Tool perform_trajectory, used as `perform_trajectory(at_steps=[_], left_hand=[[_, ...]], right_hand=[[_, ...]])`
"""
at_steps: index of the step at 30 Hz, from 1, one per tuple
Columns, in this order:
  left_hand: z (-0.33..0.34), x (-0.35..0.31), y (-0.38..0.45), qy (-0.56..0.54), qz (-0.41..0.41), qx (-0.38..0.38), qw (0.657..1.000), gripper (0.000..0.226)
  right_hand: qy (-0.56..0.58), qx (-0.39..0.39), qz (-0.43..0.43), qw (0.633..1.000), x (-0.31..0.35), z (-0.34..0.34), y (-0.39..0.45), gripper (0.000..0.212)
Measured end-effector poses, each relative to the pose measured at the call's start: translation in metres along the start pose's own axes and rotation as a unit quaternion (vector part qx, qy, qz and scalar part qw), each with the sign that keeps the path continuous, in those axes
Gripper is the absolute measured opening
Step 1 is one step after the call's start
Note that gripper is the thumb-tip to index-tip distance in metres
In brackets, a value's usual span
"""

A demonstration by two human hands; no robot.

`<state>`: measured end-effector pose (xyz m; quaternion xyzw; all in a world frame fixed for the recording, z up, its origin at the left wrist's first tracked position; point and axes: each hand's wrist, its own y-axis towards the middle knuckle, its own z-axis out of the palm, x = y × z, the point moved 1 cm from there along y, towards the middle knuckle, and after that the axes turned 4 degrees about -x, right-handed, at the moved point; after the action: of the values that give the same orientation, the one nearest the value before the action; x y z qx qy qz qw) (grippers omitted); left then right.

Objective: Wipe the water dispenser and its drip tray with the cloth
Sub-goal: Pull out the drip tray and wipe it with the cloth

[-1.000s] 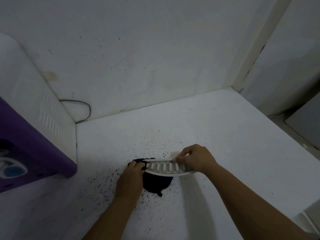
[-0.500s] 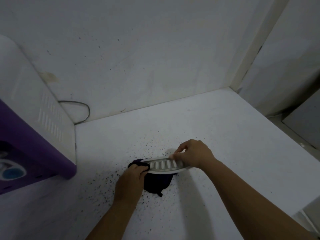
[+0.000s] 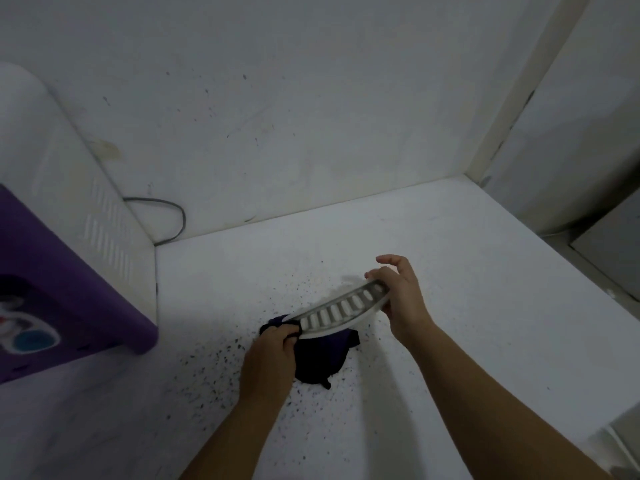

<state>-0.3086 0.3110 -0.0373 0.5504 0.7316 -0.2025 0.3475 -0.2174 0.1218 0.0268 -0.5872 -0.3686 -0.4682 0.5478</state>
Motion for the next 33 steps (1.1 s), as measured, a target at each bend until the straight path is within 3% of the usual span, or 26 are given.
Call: perform_trajectory(at_steps=[4,7,13,18,21,24,28,33], left_hand=[[-0.005,-0.005,0.012,-0.030,-0.007,-0.013,0.999,0.020],[-0.007,-0.007,0.015,-0.016,0.028,-0.027,0.999,0.022],[-0.010,0.001,0.010,0.057,0.107,0.044,0.992,0.026],[-0.018,0.009,0.012,-0.016,0.020,-0.052,0.998,0.022],[-0.016,0.018,0.003,-0.018,-0.003,-0.035,0.999,0.022],[-0.016,0.019,-0.006,-0.009,0.029,-0.010,0.999,0.021],[-0.011,0.005,0.001,-0.012,0.062,-0.037,0.997,0.026],[-0.008,0.005,0.005,0.041,0.114,0.007,0.993,0.022]], right_hand=[[0.022,0.011,0.013,1.000,0.003,-0.005,0.004,0.016],[0.017,0.004,-0.027,0.999,0.002,0.003,0.004,0.015],[-0.085,0.000,-0.091,0.992,-0.003,0.014,0.003,0.006],[-0.115,0.000,-0.116,0.987,-0.006,0.012,0.003,0.008],[-0.119,0.011,-0.144,0.982,-0.004,0.015,0.003,0.008],[-0.125,0.016,-0.175,0.977,-0.001,0.021,0.004,0.008],[-0.129,0.028,-0.190,0.973,0.005,0.027,0.006,0.008],[-0.133,0.036,-0.194,0.971,0.001,0.021,0.005,0.008]])
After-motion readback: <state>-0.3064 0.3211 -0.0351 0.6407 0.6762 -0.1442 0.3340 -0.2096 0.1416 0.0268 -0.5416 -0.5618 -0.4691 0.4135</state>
